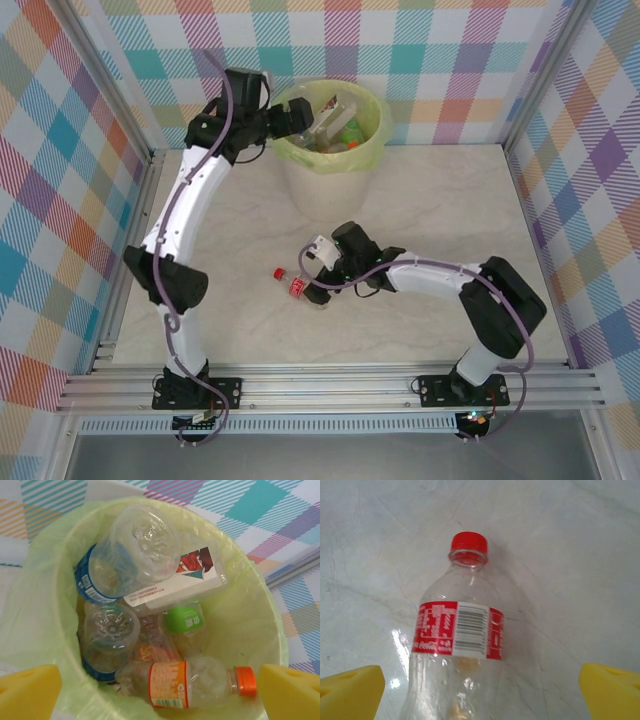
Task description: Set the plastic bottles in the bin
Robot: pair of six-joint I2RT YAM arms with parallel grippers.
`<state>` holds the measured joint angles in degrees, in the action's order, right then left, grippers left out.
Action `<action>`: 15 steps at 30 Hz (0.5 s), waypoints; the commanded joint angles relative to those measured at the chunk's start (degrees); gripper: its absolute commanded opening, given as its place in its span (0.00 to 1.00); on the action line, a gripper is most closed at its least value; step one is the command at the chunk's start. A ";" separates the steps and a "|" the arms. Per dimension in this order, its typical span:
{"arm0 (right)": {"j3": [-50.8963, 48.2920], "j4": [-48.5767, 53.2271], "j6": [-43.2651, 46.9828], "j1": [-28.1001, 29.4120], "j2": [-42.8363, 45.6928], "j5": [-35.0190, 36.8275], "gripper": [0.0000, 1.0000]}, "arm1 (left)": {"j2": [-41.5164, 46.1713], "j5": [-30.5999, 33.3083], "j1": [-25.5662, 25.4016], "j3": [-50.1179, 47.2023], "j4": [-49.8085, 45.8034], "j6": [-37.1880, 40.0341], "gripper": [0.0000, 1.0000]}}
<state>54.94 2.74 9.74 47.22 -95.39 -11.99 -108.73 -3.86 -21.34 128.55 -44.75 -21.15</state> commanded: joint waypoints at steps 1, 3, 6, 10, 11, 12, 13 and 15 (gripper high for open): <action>3.91 2.95 2.83 1.80 -2.96 -4.95 1.00 | 8.37 5.33 0.07 -9.06 11.23 1.38 1.00; 5.43 4.28 2.91 2.89 -5.00 -4.65 1.00 | 10.81 8.20 0.40 -12.85 13.46 0.52 1.00; 7.37 4.92 2.68 4.48 -7.69 -1.09 1.00 | 14.40 10.12 0.43 -17.88 17.12 0.44 1.00; 10.14 5.38 0.90 5.46 -11.53 6.11 1.00 | 19.76 12.43 0.51 -26.97 23.47 -0.28 1.00; 10.73 5.77 0.81 5.67 -12.39 7.65 0.99 | 21.10 13.20 0.51 -29.50 24.79 -0.79 1.00; 11.09 5.77 0.77 5.89 -12.93 9.14 0.99 | 22.29 13.71 0.51 -31.61 25.70 -1.28 1.00; 11.28 5.42 0.57 6.12 -13.43 10.81 0.99 | 23.59 14.27 0.51 -33.91 26.65 -1.46 1.00; 11.35 4.92 0.37 6.17 -13.68 11.64 0.97 | 25.98 15.65 0.59 -38.32 27.60 -1.58 1.00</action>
<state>64.84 6.79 10.92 53.08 -108.57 -4.45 -86.28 8.38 -21.26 94.11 -22.31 -21.85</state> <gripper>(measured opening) 0.973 0.997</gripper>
